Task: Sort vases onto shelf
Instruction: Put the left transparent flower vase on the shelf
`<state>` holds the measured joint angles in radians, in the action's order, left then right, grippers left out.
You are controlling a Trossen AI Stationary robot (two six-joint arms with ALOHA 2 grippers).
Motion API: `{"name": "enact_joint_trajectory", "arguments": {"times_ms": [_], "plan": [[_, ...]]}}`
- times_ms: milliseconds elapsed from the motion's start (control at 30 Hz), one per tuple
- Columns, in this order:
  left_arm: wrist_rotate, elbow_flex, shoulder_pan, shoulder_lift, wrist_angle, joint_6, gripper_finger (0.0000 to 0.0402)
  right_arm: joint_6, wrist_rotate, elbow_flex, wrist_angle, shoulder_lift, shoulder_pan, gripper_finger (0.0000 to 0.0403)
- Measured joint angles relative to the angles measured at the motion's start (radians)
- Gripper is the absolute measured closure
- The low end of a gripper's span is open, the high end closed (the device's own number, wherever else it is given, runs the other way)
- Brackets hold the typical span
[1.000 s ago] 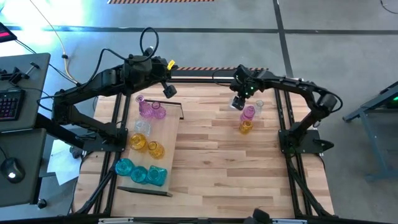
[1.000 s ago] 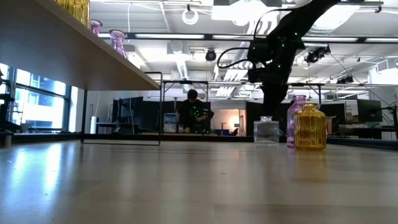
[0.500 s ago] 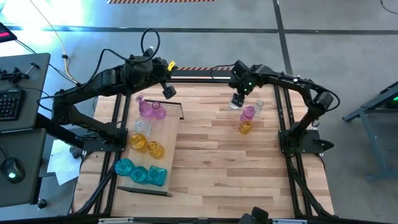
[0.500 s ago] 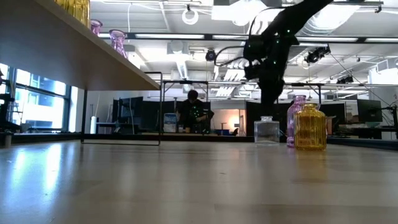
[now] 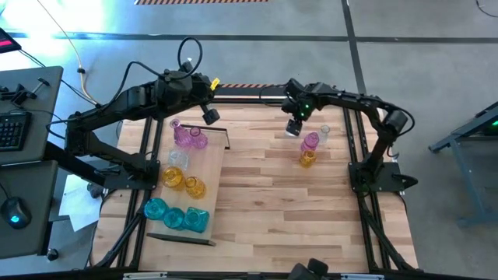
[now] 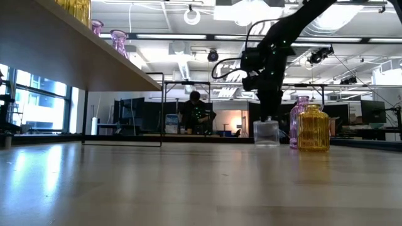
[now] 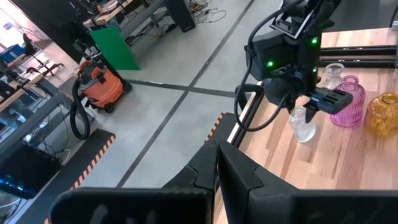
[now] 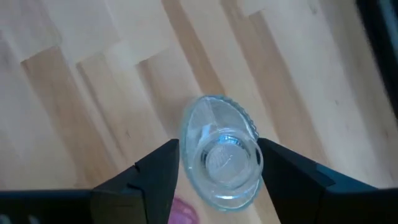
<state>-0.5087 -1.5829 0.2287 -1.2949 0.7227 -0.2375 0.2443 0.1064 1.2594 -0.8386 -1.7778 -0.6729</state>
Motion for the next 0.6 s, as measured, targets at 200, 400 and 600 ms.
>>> {"name": "enact_joint_trajectory", "arguments": {"times_ms": [200, 400, 600], "plan": [[0.000, 0.000, 0.000, 0.000, 0.011, 0.000, 0.0396, 0.000, 0.010, -0.002, 0.026, -0.004, 0.001, 0.0233], [0.000, 0.000, 0.000, 0.000, 0.020, 0.001, 0.0396, -0.008, 0.018, -0.002, 0.023, -0.005, 0.003, 0.0286], [0.000, 0.000, 0.000, 0.000, 0.021, 0.021, 0.0396, -0.015, 0.011, -0.003, 0.023, -0.005, 0.019, 0.0289]]}}
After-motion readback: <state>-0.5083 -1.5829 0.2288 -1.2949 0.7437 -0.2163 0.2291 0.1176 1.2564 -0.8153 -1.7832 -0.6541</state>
